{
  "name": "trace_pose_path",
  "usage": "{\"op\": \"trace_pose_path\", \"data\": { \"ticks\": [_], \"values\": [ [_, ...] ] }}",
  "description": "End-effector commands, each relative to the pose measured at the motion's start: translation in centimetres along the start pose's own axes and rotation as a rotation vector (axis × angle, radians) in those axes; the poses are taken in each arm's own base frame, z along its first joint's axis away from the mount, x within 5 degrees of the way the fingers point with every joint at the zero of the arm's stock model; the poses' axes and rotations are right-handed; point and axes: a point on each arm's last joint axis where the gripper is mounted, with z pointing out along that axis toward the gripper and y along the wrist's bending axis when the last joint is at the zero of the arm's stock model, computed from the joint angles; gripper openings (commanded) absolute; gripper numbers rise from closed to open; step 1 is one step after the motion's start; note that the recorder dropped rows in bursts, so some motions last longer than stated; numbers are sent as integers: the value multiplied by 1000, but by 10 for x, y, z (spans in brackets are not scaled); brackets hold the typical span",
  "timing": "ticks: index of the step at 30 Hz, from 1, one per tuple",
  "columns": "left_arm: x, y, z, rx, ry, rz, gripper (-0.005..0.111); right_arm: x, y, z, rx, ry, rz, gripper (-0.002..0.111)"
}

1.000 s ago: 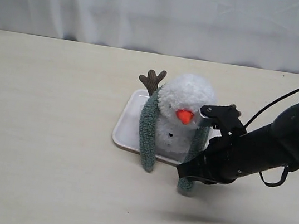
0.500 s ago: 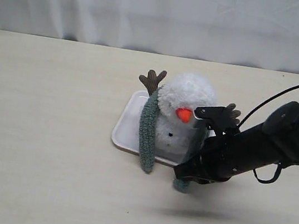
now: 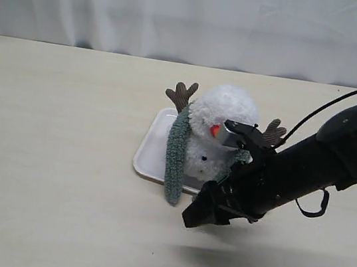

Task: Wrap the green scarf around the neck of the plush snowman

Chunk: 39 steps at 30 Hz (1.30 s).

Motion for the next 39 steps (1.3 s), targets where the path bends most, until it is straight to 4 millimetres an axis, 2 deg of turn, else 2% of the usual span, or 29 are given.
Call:
{"op": "trace_pose_path", "data": {
  "ticks": [1, 4, 6, 9, 13, 16, 18, 24, 30, 39],
  "values": [
    [0, 0, 0, -5, -9, -5, 0, -1, 15, -4, -161, -17, -85, 63],
    [0, 0, 0, -5, -9, -5, 0, -9, 22, -5, -231, -117, -106, 63],
    [0, 0, 0, -5, -9, -5, 0, -14, 22, -3, -204, -162, -100, 63],
    [0, 0, 0, -5, -9, -5, 0, -17, 28, 9, -84, -182, -142, 63],
    [0, 0, 0, -5, -9, -5, 0, -24, 40, 28, 161, -249, -213, 63],
    [0, 0, 0, -5, -9, -5, 0, -31, 41, 30, 323, -349, -189, 63],
    [0, 0, 0, -5, -9, -5, 0, -33, 43, 31, 369, -387, -176, 63],
    [0, 0, 0, -5, -9, -5, 0, -33, 39, 36, 382, -382, -156, 63],
    [0, 0, 0, -5, -9, -5, 0, -27, 28, 56, 384, -312, -141, 62],
    [0, 0, 0, -5, -9, -5, 0, -44, 22, 74, 382, -304, -139, 59]
  ]
}}
